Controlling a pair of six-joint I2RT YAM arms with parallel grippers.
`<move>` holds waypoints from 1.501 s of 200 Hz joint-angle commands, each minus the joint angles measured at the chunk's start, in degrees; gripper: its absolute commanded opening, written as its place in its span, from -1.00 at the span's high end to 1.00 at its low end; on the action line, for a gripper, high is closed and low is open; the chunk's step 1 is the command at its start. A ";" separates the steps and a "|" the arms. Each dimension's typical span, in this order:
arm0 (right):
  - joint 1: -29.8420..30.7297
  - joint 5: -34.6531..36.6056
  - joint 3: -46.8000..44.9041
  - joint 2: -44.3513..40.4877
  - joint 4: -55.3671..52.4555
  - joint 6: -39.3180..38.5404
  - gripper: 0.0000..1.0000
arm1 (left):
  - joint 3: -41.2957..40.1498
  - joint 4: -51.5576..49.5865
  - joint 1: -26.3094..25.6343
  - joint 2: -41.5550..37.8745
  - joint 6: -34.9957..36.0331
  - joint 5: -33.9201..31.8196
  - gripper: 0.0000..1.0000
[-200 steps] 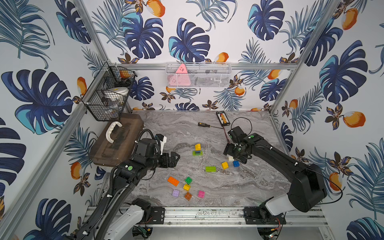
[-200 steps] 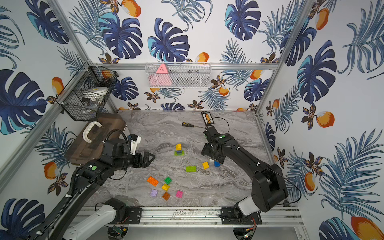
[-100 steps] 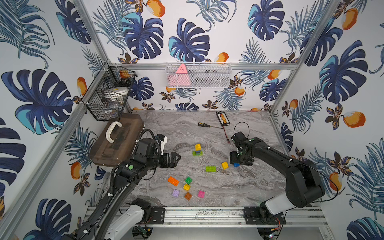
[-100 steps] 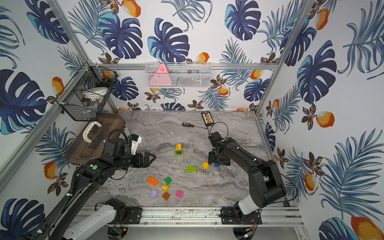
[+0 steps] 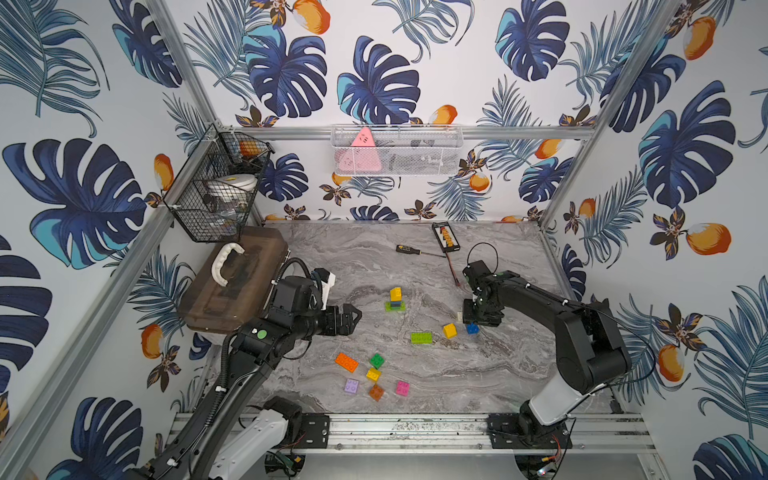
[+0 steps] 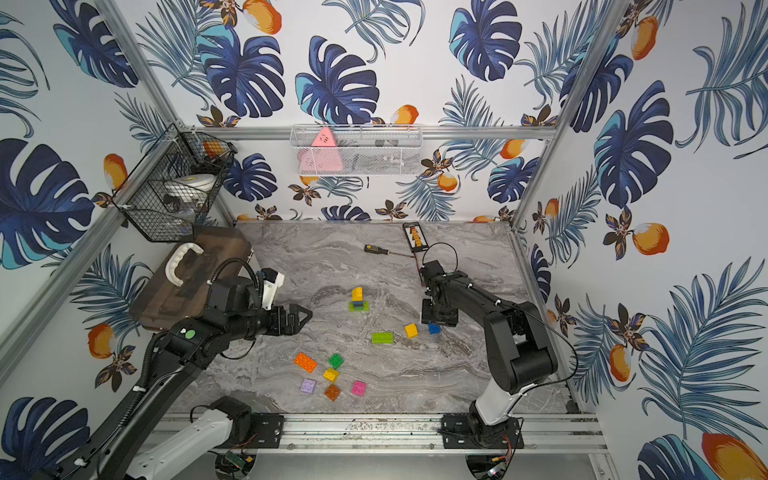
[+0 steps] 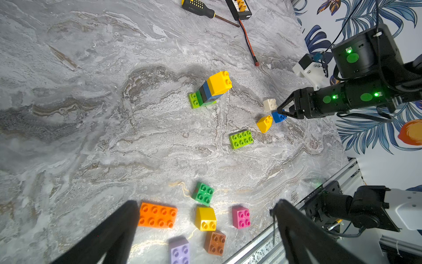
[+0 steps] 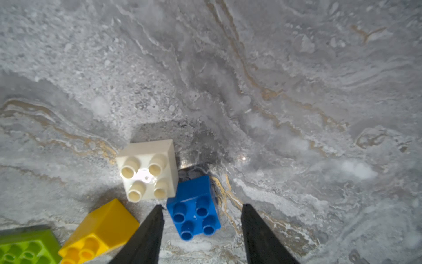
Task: Assemble the number 1 with lego
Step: Pick up the lego brick from the center of the board.
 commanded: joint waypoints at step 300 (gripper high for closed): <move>1.42 -0.53 -3.11 -1.31 -1.30 2.69 -0.05 | 0.28 0.21 0.10 1.26 0.60 0.16 -0.98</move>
